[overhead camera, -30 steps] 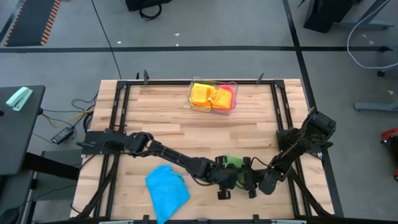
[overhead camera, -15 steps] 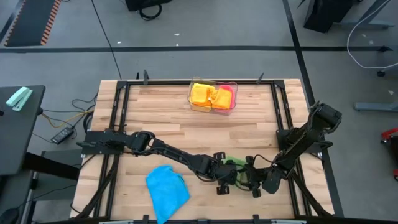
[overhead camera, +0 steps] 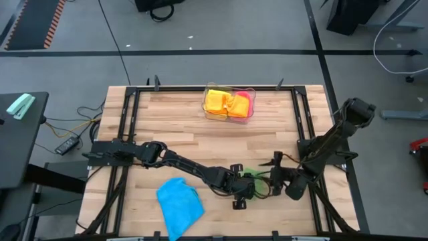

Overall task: Fold microfiber towels
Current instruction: Fold the green microfiber cloth

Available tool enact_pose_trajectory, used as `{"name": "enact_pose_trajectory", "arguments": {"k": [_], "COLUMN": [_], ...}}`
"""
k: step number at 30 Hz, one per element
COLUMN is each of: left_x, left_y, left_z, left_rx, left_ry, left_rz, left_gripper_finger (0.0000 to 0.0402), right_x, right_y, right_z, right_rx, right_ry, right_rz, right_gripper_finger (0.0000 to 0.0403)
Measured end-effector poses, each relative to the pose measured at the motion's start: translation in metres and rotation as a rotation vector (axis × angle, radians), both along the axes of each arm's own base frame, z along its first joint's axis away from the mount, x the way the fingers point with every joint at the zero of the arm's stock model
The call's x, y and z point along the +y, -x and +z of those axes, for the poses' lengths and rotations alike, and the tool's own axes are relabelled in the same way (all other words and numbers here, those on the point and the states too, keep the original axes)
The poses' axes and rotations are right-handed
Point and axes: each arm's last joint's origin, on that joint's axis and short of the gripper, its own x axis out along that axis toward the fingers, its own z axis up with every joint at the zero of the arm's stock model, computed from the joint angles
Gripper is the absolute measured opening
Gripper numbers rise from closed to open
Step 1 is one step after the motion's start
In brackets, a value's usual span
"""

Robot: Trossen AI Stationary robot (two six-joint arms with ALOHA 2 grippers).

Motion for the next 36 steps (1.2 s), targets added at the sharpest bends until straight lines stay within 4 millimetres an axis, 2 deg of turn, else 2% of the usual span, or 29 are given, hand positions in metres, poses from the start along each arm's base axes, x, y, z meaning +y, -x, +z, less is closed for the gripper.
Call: {"name": "enact_pose_trajectory", "arguments": {"k": [7, 10, 17, 27, 31, 36], "left_x": [0.001, 0.0, 0.005, 0.031, 0.045, 0.052], "left_y": [-0.001, -0.001, -0.004, -0.012, -0.016, -0.016], "left_z": [0.0, 0.001, 0.011, 0.012, 0.012, 0.01], "left_rx": [0.0, 0.004, -0.025, -0.027, -0.031, -0.007], "left_ry": [0.009, 0.02, 0.005, -0.023, -0.025, -0.043], "left_rz": [-0.014, -0.038, -0.07, -0.055, -0.026, -0.031], "left_gripper_finger": [0.0034, 0.0028, 0.0037, 0.0029, 0.0035, 0.0044], "right_x": [-0.031, -0.038, -0.033, -0.026, -0.024, -0.018], "right_y": [-0.008, -0.008, -0.014, -0.021, -0.02, -0.015], "right_z": [-0.023, -0.028, -0.029, -0.05, -0.051, -0.049], "right_rx": [0.101, 0.111, 0.105, 0.106, 0.101, 0.1], "right_ry": [-0.015, -0.028, -0.085, -0.088, -0.108, -0.123], "right_rz": [-0.145, -0.171, -0.089, -0.103, -0.109, -0.072], "right_gripper_finger": [0.0233, 0.0233, 0.0233, 0.0233, 0.0233, 0.0233]}}
